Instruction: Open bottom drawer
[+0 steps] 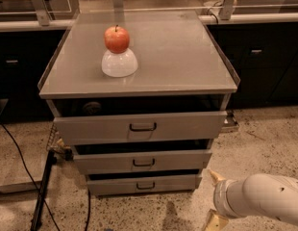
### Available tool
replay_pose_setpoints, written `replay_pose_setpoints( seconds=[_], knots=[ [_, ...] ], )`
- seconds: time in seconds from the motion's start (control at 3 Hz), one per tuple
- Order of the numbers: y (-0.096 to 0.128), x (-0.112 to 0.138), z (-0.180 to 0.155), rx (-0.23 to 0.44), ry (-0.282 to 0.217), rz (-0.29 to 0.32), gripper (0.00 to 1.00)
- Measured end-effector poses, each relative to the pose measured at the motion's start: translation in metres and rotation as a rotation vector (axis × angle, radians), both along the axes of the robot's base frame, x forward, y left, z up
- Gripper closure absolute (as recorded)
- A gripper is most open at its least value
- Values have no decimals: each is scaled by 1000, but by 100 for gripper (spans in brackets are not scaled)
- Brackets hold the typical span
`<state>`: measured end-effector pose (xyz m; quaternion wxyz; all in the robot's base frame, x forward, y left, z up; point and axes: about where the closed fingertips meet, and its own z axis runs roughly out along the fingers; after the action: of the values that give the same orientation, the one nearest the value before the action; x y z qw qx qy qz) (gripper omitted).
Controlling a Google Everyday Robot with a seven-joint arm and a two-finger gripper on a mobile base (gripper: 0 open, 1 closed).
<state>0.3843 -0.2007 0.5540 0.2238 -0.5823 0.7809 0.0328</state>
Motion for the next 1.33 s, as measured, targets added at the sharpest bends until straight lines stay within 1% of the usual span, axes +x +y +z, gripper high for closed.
replay_pose_setpoints(
  seconds=[0.33,0.67,1.0,1.33],
  knots=[
    [0,-2,1,-3,5,3,0],
    [3,-3,-17,-19,23,18,0],
    [16,-1,-54,12,34,39,0],
    [53,3,-128,125,37,92,0]
  ],
)
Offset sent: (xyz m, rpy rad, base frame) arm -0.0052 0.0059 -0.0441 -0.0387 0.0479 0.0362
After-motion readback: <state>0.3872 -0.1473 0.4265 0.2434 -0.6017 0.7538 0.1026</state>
